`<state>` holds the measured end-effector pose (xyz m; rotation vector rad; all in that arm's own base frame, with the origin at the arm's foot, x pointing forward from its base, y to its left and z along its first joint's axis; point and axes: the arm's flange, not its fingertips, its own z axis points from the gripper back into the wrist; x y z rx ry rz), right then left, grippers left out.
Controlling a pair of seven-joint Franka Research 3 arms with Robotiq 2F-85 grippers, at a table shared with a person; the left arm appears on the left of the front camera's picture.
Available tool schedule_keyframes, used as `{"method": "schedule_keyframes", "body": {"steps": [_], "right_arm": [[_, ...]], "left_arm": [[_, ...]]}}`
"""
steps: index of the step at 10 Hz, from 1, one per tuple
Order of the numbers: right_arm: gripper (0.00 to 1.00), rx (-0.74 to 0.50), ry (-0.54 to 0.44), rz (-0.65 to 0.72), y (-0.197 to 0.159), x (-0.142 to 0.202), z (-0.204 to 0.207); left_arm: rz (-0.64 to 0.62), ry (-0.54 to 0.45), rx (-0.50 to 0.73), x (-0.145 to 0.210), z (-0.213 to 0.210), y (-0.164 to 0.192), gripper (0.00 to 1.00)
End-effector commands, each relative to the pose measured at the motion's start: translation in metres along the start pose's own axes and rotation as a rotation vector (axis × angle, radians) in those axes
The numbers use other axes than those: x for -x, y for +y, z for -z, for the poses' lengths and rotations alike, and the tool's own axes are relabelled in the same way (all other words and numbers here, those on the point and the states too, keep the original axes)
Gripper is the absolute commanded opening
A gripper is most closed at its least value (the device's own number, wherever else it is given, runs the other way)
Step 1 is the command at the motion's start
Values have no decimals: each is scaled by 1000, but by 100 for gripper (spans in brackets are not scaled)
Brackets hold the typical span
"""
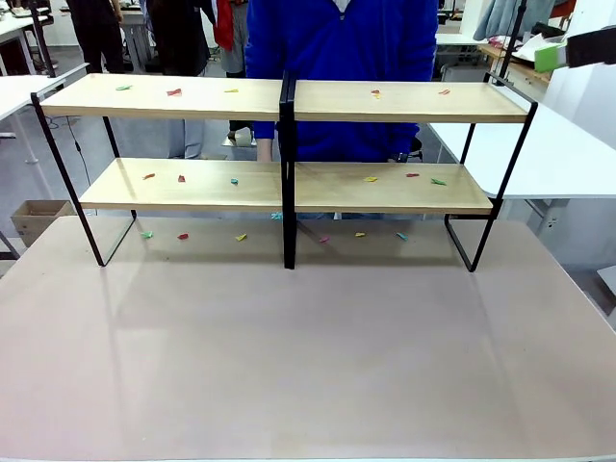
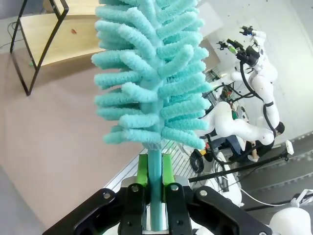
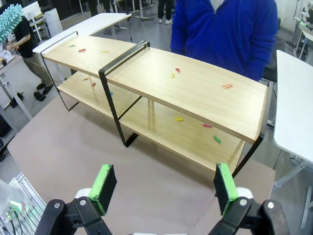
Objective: Clean the shelves.
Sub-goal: Clean a randomly selected level of the Shelf with the Duster.
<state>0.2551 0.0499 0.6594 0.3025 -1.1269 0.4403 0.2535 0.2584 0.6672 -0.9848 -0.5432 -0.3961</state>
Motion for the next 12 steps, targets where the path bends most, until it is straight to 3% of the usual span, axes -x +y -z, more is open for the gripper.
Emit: {"method": "schedule_keyframes", "body": {"steps": [1,2,4,5,6,7,8,10,11,12], "right_arm": [[100,0,0,2,0,0,1],[100,0,0,2,0,0,1],[100,0,0,2,0,0,1],[100,0,0,2,0,0,1],[100,0,0,2,0,0,1],[100,0,0,2,0,0,1],[100,0,0,2,0,0,1],[100,0,0,2,0,0,1],[100,0,0,2,0,0,1],[100,0,0,2,0,0,1]], "left_arm": [[101,214,-22,5,8,-15,12],[175,360,33,11,20,-27,12],[375,724,22,40,64,-41,12],[413,863,-58,49,97,-39,12],[411,959,26,52,133,-39,12],[393,1049,-38,55,176,-36,12],[366,1053,-104,58,213,-34,12],[243,1056,-96,60,274,-22,12],[166,1000,-219,61,300,-6,12],[82,888,-261,58,308,4,12]]}}
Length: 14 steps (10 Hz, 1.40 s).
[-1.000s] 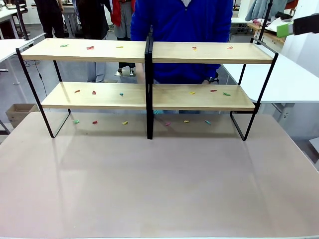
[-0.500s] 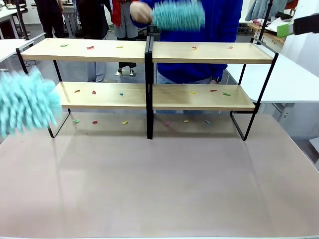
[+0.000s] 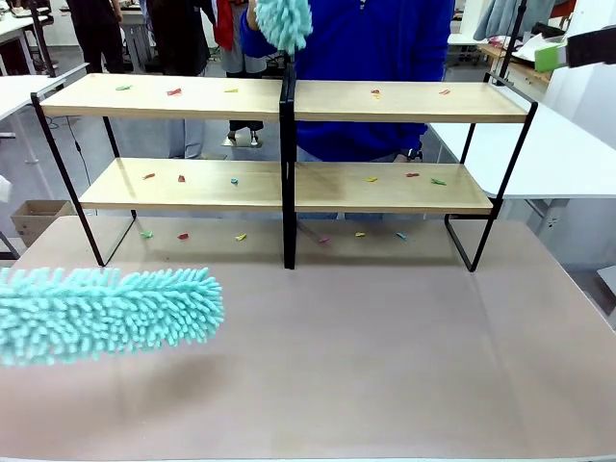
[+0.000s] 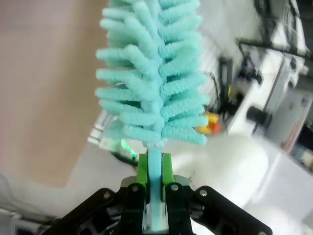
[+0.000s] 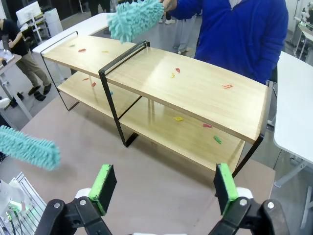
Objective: Clean the shelves.
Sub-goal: Clean a randomly selected level of the Shelf with the Duster.
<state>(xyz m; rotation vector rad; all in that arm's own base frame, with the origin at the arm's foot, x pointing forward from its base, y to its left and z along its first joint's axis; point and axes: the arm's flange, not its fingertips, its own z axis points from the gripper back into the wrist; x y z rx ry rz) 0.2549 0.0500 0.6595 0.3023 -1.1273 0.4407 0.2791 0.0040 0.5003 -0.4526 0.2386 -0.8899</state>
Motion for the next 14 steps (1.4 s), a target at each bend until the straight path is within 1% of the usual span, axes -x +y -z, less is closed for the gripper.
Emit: {"method": "schedule_keyframes", "body": {"steps": [1,2,4,5,6,7,8,9,10,11,12,13,14], "right_arm": [[100,0,0,2,0,0,1],[100,0,0,2,0,0,1],[100,0,0,2,0,0,1],[100,0,0,2,0,0,1],[100,0,0,2,0,0,1],[100,0,0,2,0,0,1],[100,0,0,2,0,0,1],[100,0,0,2,0,0,1],[100,0,0,2,0,0,1],[100,0,0,2,0,0,1],[100,0,0,2,0,0,1],[100,0,0,2,0,0,1],[100,0,0,2,0,0,1]], "left_arm": [[-215,-212,-29,-10,-7,15,12],[0,0,0,0,0,0,12],[0,0,0,0,0,0,12],[-86,-61,-5,-9,3,9,12],[-121,-30,-22,-30,19,10,12],[-132,-5,10,-48,36,10,12],[-196,-44,-48,-60,45,12,12],[-198,-61,-61,-75,53,8,12],[-246,-118,-93,-89,58,3,12],[-335,-202,-138,-109,64,2,12],[-383,-242,-123,-126,68,1,12],[-468,-303,-187,-142,76,-1,12],[-486,-280,-181,-155,82,-2,12]]}}
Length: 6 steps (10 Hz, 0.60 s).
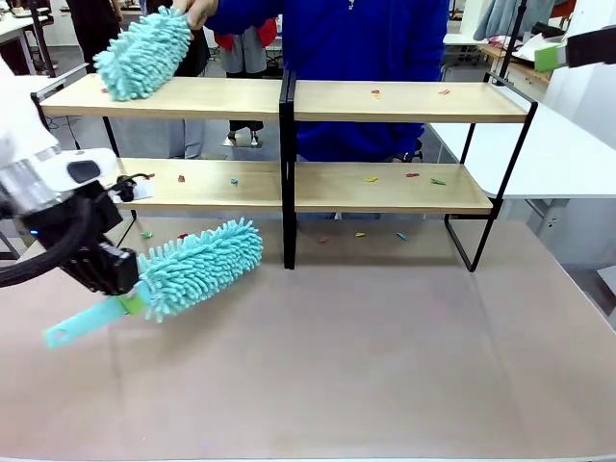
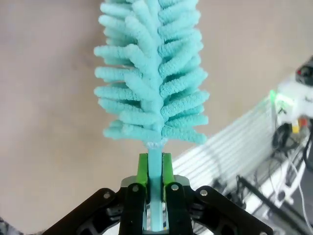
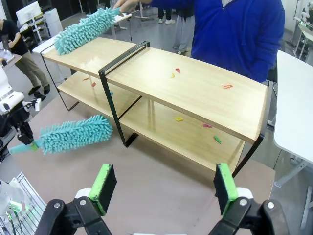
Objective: Clean the shelves.
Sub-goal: Clean a randomly selected level of the Shelf with the Duster.
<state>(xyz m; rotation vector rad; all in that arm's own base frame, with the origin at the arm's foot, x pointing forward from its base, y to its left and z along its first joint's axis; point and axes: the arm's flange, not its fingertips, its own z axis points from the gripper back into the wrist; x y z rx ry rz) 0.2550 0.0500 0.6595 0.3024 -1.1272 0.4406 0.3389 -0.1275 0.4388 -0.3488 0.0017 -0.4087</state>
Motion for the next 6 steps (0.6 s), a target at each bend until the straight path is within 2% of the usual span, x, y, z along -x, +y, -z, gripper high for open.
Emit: {"method": "schedule_keyframes", "body": {"steps": [1,2,3,4,6], "right_arm": [[100,0,0,2,0,0,1],[100,0,0,2,0,0,1],[100,0,0,2,0,0,1],[100,0,0,2,0,0,1],[100,0,0,2,0,0,1]], "left_arm": [[-49,11,-42,-14,21,-11,12],[-87,-41,-14,-26,23,-14,12],[-78,-43,51,-33,22,-14,12],[-53,-13,-32,-15,20,-12,12],[-53,-13,-32,-15,20,-12,12]]}}
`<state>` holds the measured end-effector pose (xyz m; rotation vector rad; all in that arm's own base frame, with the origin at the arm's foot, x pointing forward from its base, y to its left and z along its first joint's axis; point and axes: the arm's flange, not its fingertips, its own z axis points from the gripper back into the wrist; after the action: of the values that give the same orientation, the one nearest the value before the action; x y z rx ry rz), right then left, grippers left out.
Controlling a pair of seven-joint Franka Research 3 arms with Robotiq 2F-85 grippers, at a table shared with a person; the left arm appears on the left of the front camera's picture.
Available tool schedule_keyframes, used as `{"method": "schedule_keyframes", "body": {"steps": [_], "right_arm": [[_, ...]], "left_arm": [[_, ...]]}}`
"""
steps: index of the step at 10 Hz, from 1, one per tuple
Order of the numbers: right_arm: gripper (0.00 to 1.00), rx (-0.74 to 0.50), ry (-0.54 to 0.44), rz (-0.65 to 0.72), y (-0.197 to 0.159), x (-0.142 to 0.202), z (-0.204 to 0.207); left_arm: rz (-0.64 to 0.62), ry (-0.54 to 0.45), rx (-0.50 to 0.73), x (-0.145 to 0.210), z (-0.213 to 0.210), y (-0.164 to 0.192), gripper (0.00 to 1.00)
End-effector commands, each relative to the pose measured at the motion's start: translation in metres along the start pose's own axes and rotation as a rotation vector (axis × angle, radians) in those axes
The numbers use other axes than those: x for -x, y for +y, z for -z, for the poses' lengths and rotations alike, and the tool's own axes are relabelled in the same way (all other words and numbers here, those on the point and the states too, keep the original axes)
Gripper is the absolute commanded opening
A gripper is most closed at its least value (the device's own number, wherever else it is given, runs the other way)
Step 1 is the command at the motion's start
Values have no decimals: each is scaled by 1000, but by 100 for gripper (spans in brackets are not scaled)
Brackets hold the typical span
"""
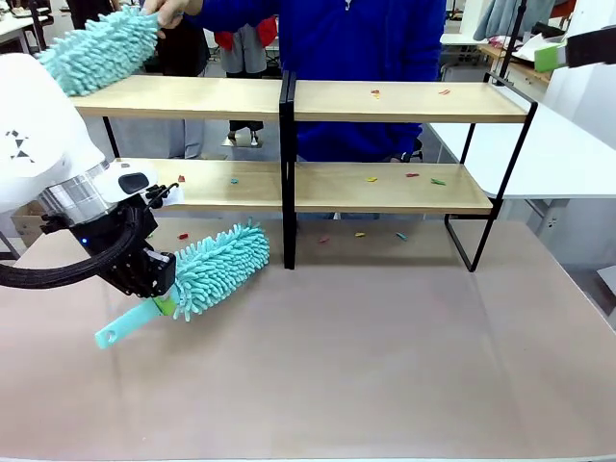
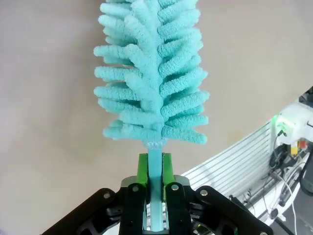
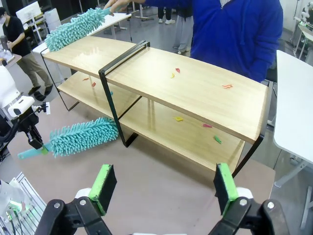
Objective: Clean the shelves.
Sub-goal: Clean a randomly selected level of the Shelf with the Duster.
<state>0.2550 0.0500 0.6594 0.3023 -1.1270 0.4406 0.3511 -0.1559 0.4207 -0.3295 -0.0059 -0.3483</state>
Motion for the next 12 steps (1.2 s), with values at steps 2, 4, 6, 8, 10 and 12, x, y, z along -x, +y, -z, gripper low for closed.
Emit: {"method": "schedule_keyframes", "body": {"steps": [2,4,6,8,10,12], "right_arm": [[100,0,0,2,0,0,1],[100,0,0,2,0,0,1],[100,0,0,2,0,0,1],[100,0,0,2,0,0,1],[100,0,0,2,0,0,1],[100,0,0,2,0,0,1]], "left_arm": [[-42,-94,-8,-4,5,-16,12],[-63,-149,-25,-10,23,-40,12],[-115,-199,-79,-21,35,-48,12],[-192,-280,-154,-33,48,-48,12],[-209,-287,-180,-45,57,-43,12],[-210,-259,-196,-53,68,-37,12]]}}
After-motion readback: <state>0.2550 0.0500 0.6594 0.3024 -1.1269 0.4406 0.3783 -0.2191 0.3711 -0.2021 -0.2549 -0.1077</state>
